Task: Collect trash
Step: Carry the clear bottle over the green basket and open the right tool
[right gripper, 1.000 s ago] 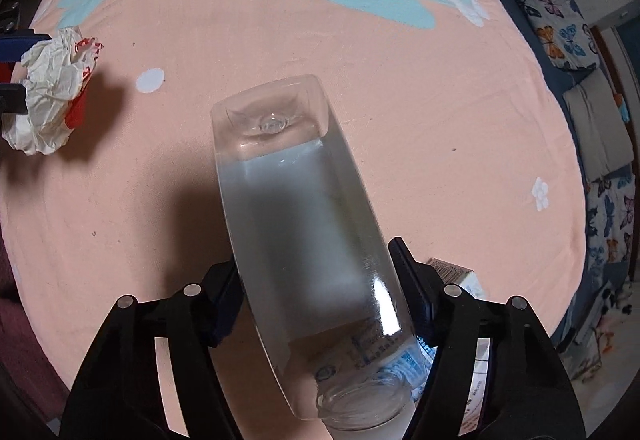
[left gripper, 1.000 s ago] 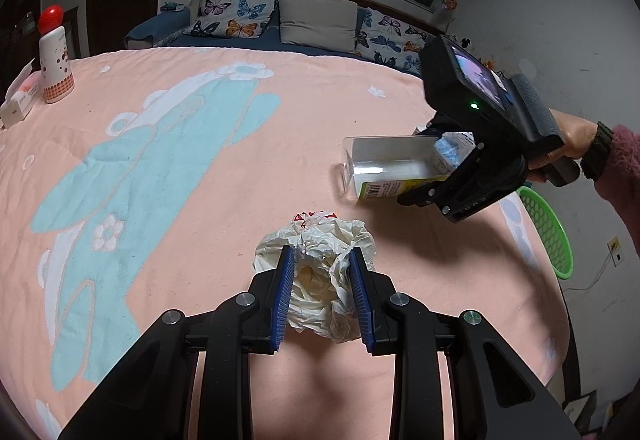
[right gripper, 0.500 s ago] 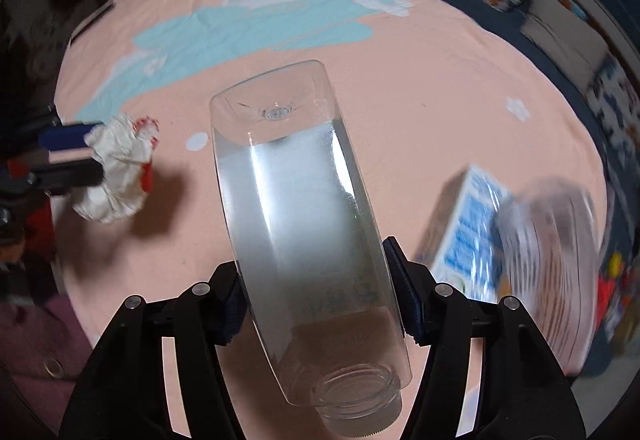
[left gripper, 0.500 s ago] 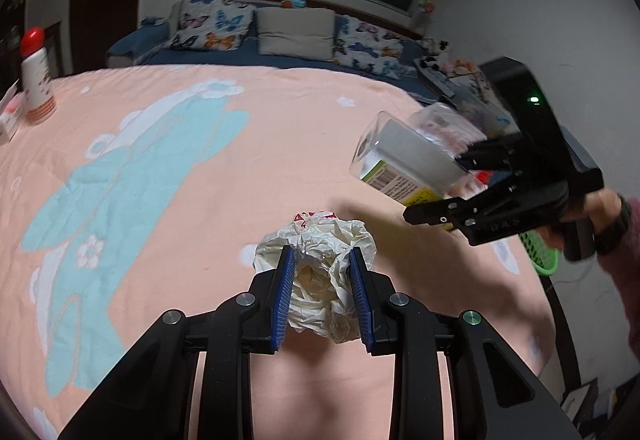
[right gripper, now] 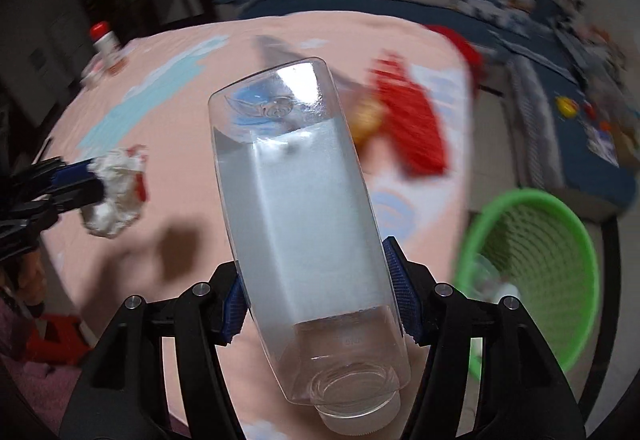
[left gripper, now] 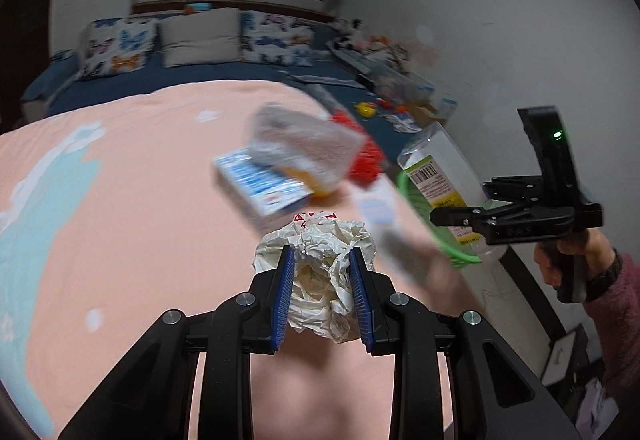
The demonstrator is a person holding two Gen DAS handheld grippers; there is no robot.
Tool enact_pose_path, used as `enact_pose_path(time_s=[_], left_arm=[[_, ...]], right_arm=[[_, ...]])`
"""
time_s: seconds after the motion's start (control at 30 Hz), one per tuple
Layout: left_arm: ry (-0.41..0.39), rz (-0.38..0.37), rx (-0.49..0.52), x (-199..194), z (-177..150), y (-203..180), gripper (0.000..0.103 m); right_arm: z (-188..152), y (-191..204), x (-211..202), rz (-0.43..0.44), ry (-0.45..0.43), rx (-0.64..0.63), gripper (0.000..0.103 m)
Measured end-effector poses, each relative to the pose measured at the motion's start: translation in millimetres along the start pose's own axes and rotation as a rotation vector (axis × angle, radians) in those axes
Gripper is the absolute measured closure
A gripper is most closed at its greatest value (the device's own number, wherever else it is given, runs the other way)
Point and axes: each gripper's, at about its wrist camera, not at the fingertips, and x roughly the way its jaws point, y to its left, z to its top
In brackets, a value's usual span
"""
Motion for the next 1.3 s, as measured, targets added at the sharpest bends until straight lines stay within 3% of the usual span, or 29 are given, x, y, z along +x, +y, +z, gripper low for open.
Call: enact_pose_path(time_s=[0.27,0.43,0.67,0.9,1.0,1.07,1.3], left_arm=[[0.027,-0.056,0.07,49,36,-58,0.076],[0.045,-0.069,0.105,72,55,-82,0.076],[0.067,-0.081,0.16,102,72,-109,0.076],[0.096,-0.084,0.2,125,80,-129,0.076],[0.11,-0.093,0.217,132,79,-136,0.076],[0.116,-0.09,0.228,139,80,-143,0.076],[0.147,-0.118,0.266,154,79,-165,0.076]], right_arm=[[-58,-150,1,-0.128,0.0,0.31,0.042],[-81,-201,38,-0.157,0.064,0.418,0.042],[-83,-220,85,-0.167,0.141,0.488,0.042],[-90,-224,103,-0.171,0.191,0.491,0.043],[-91,-225,103,-0.176,0.181,0.482,0.042],[-89,-229,101,-0.17,0.166,0.481,0.031],[-93,-228,66,-0.168,0.093,0.454,0.03]])
